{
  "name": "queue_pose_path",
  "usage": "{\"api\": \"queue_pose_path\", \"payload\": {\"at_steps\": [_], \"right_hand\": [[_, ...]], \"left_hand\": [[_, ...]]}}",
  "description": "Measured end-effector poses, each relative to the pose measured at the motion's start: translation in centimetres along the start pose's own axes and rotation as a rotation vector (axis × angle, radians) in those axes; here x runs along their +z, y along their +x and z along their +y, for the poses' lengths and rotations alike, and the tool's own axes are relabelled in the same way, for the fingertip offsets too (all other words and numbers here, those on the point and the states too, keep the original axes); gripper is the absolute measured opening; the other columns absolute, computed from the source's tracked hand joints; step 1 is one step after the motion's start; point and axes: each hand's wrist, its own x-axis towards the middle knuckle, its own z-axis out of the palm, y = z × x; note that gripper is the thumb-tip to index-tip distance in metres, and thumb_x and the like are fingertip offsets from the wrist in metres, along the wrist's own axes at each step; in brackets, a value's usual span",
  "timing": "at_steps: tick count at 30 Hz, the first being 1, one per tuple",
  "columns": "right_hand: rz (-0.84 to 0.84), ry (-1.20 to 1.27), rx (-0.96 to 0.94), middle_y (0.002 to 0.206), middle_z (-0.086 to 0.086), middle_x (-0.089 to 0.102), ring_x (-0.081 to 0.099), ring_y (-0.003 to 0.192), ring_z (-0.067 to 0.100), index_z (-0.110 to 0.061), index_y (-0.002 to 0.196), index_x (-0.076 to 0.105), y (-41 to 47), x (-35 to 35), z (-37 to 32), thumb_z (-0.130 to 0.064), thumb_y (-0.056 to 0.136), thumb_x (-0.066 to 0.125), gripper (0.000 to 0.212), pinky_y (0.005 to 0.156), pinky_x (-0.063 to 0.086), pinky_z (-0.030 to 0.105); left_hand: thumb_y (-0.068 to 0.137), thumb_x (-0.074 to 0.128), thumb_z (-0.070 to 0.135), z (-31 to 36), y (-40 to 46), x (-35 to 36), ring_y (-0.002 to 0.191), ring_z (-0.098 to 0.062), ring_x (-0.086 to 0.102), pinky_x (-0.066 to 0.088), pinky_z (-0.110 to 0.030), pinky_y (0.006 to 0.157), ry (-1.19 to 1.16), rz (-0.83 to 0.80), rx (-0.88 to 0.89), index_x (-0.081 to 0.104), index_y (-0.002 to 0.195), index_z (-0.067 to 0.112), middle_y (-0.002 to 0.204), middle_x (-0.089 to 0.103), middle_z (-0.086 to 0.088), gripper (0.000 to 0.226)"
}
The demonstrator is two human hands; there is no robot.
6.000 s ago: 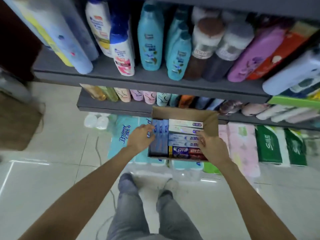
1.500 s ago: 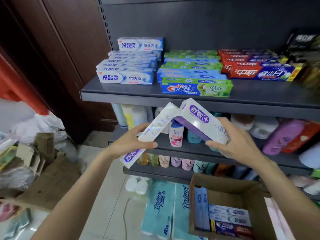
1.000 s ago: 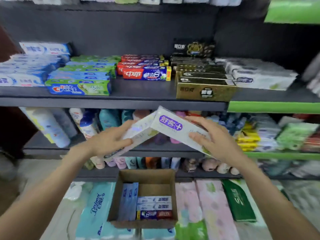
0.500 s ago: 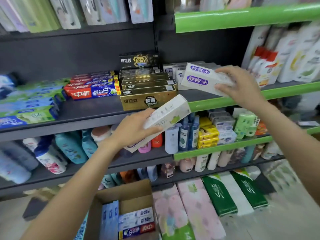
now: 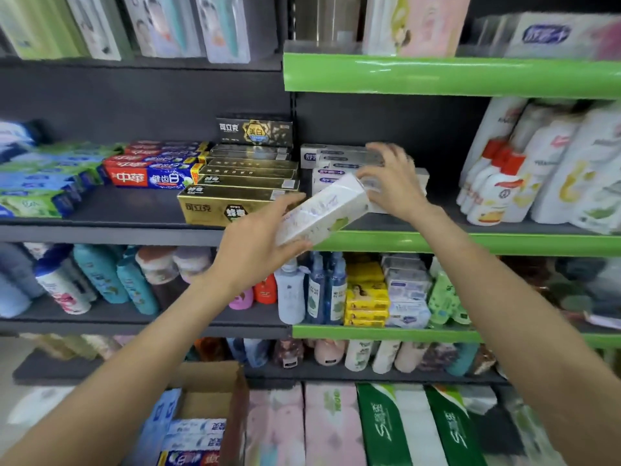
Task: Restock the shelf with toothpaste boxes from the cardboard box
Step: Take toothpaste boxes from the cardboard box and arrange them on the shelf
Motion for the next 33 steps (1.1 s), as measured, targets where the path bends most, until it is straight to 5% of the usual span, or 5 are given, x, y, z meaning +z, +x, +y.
{"api": "queue_pose_path", "payload": {"at_steps": [6,15,19,25,33], "right_hand": [[0.277,0.770,0.123,0.121,-0.003,0.054,0.051,0.106,-0.003,-0.020,0.118,0.059,-6.0,-4.9,-1.8,-0.017,0.097,0.049,0.023,0.092,0.041,0.014],[-0.075,0.372,0.151,0.130,-0.003,0.043,0.043,0.120,0.012,-0.029,0.137,0.042,-9.6,-7.8,3.2,-0.033,0.083,0.069,0.061,0.094,0.033,0.023],[0.053,0.689,0.321,0.130,-0.017,0.039,0.045,0.106,-0.009,-0.030,0.140,0.032,-11.4,-10.1,3.2,-0.031,0.082,0.069,0.069,0.081,0.041,0.004],[-0.060,1.120,0.333,0.116,-0.008,0.062,0.064,0.100,0.010,-0.019,0.121,0.048,-13.7,-9.2,1.8,-0.027,0.076,0.072,0.052,0.071,0.055,0.024],[0.050,1.266,0.512,0.103,-0.007,0.068,0.065,0.097,0.013,-0.021,0.113,0.058,-12.6,-7.3,2.3,-0.025,0.084,0.065,0.030,0.071,0.056,0.025]], "left_hand": [[0.082,0.059,0.057,3.6,4.8,-0.4,0.091,-0.027,0.063,0.043,-0.035,0.071,0.112,-0.196,0.023,0.043,0.125,0.029,0.107,0.067,-0.001,0.054],[0.083,0.055,0.060,8.4,12.4,2.7,0.115,-0.026,0.056,0.040,-0.035,0.076,0.253,-0.348,0.232,0.039,0.137,0.033,0.129,0.059,0.000,0.062],[0.078,0.071,0.032,8.2,10.9,4.3,0.104,-0.022,0.054,0.045,-0.034,0.077,0.196,0.093,0.423,0.056,0.125,0.019,0.115,0.063,-0.003,0.052],[0.081,0.063,0.001,6.8,9.4,6.7,0.090,-0.020,0.052,0.038,-0.032,0.076,0.170,0.702,0.689,0.057,0.097,0.021,0.095,0.071,0.002,0.026],[0.071,0.061,0.035,5.4,9.6,6.3,0.099,-0.024,0.059,0.040,-0.035,0.082,0.106,0.164,0.375,0.059,0.108,0.021,0.107,0.067,0.000,0.040]]}}
